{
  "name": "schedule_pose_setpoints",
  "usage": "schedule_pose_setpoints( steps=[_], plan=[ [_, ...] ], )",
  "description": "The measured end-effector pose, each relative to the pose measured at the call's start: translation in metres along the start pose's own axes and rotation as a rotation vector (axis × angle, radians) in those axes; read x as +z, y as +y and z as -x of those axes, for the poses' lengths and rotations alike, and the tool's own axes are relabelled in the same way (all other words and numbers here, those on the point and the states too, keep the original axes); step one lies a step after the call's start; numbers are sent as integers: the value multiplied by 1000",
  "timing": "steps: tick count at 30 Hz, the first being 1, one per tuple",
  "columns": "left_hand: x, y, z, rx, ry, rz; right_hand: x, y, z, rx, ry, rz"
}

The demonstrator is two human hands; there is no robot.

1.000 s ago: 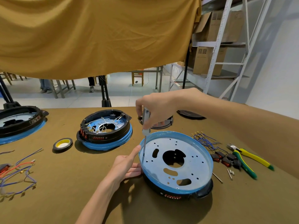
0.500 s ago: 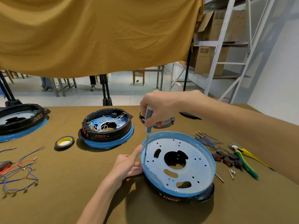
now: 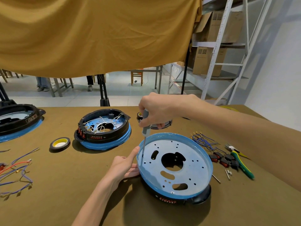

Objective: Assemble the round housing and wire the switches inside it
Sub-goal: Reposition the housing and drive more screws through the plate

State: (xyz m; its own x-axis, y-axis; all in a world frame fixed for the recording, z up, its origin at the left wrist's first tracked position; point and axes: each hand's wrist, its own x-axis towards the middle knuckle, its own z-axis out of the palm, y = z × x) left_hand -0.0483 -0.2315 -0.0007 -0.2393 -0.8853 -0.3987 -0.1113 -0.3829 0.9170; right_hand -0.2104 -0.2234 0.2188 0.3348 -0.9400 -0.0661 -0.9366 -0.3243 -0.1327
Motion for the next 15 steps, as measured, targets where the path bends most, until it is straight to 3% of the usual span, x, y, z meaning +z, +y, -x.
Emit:
schedule_pose_setpoints(
  steps=[4, 8, 15],
  plan=[
    [0, 1, 0, -5, 2, -11, 0, -5, -1, 10, -17, 62],
    [1, 2, 1, -16, 14, -5, -9, -8, 2, -5, -143, -2],
    [1, 3, 3, -20, 12, 1, -5, -5, 7, -26, -101, -15]
  ],
)
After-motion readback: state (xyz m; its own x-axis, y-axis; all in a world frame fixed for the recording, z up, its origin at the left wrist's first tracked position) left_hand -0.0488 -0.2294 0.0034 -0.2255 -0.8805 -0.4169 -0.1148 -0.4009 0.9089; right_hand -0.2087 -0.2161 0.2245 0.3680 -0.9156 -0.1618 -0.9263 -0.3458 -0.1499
